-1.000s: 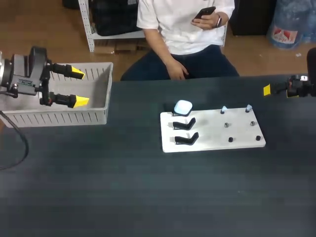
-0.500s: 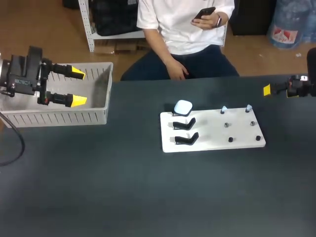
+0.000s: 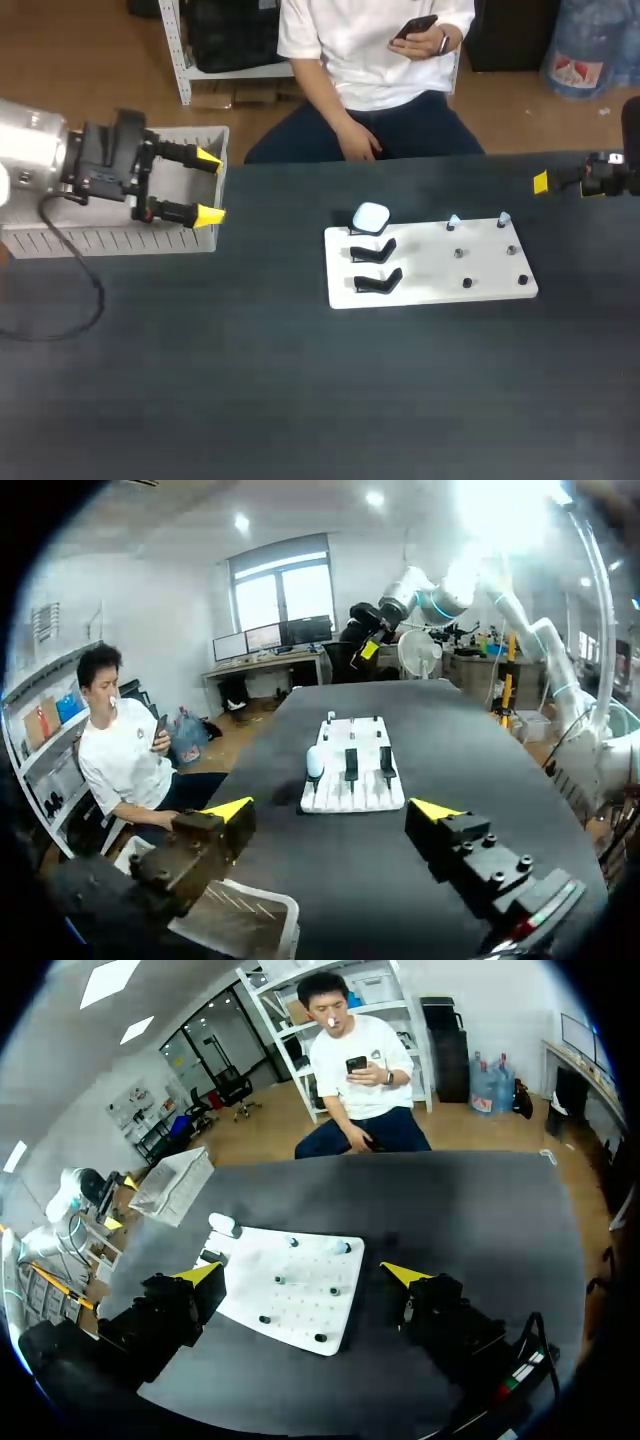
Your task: Pick up each earbud case from the left stands, insert the matching earbuds, close the lid, and place the case in the box.
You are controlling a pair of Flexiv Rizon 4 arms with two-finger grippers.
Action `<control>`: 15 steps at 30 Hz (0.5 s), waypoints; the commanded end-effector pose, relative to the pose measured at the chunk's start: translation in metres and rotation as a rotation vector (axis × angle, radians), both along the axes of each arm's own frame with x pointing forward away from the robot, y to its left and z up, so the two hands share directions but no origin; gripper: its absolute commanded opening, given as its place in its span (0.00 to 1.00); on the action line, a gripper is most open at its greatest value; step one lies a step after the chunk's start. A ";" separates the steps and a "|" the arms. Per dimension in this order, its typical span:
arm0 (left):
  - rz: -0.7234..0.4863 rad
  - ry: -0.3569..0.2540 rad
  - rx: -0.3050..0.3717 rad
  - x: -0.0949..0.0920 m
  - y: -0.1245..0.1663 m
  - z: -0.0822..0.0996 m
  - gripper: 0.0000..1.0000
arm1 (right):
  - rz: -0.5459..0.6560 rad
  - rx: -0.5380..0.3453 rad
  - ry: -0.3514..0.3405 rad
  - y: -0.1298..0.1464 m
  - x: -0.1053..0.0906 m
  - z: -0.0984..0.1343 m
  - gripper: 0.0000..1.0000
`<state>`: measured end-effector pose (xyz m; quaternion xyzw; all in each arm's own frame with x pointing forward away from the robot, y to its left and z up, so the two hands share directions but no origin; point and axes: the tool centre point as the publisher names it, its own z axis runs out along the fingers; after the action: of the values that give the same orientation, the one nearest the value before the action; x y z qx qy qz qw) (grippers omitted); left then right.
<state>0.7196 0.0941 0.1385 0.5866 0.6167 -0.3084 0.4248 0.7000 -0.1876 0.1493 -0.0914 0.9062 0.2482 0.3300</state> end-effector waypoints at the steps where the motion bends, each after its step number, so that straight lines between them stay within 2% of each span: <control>1: -0.014 0.006 -0.019 0.017 -0.035 -0.022 1.00 | -0.002 -0.002 0.001 0.001 0.000 0.001 1.00; 10: -0.033 0.030 -0.019 0.024 -0.085 -0.043 1.00 | -0.002 -0.002 0.001 0.001 0.000 0.001 1.00; 15: -0.045 0.035 0.002 0.026 -0.110 -0.053 1.00 | -0.002 -0.002 0.001 0.001 0.000 0.001 1.00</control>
<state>0.7338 0.0101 0.0971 0.5926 0.6093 -0.3277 0.4125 0.7000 -0.1875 0.1493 -0.0914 0.9062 0.2482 0.3300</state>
